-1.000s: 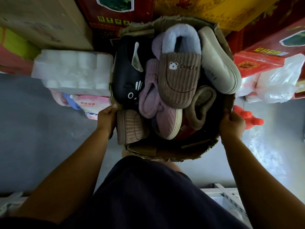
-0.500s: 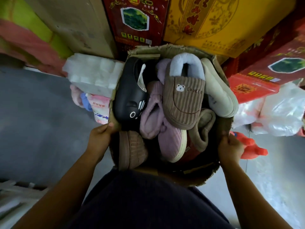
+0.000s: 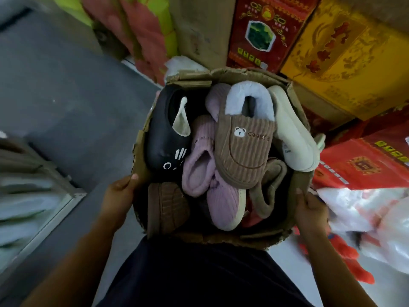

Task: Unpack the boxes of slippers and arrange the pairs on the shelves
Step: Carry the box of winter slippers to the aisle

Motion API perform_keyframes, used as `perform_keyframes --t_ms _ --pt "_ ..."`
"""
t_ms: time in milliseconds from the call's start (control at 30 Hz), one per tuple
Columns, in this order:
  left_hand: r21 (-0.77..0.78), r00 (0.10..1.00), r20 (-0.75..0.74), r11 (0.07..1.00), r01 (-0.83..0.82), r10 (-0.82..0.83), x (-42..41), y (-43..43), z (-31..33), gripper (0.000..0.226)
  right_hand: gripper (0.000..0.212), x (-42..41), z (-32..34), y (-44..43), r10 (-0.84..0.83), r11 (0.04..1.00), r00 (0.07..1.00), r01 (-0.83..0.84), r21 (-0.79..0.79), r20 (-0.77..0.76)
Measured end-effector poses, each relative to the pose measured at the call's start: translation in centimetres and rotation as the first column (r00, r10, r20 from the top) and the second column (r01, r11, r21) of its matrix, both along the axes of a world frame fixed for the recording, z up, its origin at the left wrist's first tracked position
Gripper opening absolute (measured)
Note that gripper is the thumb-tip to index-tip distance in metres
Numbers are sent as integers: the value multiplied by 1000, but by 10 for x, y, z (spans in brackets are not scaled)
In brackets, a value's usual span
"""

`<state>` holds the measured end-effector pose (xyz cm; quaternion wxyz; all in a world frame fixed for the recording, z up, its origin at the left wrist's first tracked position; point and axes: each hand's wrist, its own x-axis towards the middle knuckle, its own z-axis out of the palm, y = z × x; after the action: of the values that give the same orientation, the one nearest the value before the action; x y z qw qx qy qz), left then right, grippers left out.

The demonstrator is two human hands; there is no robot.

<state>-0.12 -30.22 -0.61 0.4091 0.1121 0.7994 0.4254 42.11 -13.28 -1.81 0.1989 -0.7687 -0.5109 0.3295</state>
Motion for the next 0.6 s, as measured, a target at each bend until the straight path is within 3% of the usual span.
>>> perform_keyframes --t_ms 233,400,500,600 --pt "21 914 21 913 -407 406 11 -123 15 24 38 -93 18 3 368 928 929 -370 -38 -38" --pt "34 753 26 752 -659 658 17 -224 19 24 41 -184 18 -27 657 754 754 -657 9 -20" --pt "30 634 40 634 -773 772 26 -282 21 26 50 -239 4 -54 762 648 647 -761 36 -25" --pt "23 526 68 526 -850 848 30 -342 17 29 43 -299 0 -92 855 517 518 -855 29 10"
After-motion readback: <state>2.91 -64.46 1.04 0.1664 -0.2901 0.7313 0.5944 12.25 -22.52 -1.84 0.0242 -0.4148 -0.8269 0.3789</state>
